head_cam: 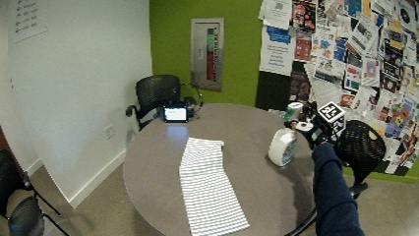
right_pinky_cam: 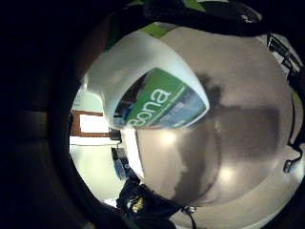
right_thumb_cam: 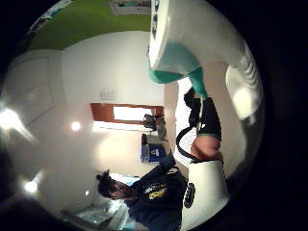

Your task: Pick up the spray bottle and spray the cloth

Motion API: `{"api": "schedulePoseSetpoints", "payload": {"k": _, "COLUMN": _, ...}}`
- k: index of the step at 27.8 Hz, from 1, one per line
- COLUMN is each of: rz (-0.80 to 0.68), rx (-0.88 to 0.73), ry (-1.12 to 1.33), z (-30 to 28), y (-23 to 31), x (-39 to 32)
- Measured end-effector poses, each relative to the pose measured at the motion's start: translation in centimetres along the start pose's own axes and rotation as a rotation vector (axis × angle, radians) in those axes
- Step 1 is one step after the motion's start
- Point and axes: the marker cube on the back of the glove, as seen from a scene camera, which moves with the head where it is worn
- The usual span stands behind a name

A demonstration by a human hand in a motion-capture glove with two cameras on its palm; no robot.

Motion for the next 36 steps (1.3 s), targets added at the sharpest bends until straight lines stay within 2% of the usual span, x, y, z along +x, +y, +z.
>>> {"api": "schedulePoseSetpoints", "payload": {"k": 7, "rz": 0.020, "rx": 0.037, "ry": -0.012, "z": 1.3, "y": -1.6, "x": -1.1}}
{"api": "schedulePoseSetpoints", "payload": {"k": 13, "rz": 0.056, "rx": 0.215, "ry": 0.000, "z": 1.1, "y": -2.7, "x": -0.7}}
{"api": "schedulePoseSetpoints", "payload": {"k": 23, "rz": -0.046, "rx": 0.528, "ry": -0.043, "z": 0.7, "y": -3.0, "x": -0.6}}
{"api": "schedulePoseSetpoints", "payload": {"k": 30, "rz": -0.103, "rx": 0.715, "ry": -0.018, "z": -0.2, "y": -1.5, "x": -0.3}}
{"api": "schedulePoseSetpoints", "payload": {"k": 36, "rz": -0.152, "rx": 0.809, "ry": -0.068, "z": -4.2, "y": 1.4, "x": -1.2}}
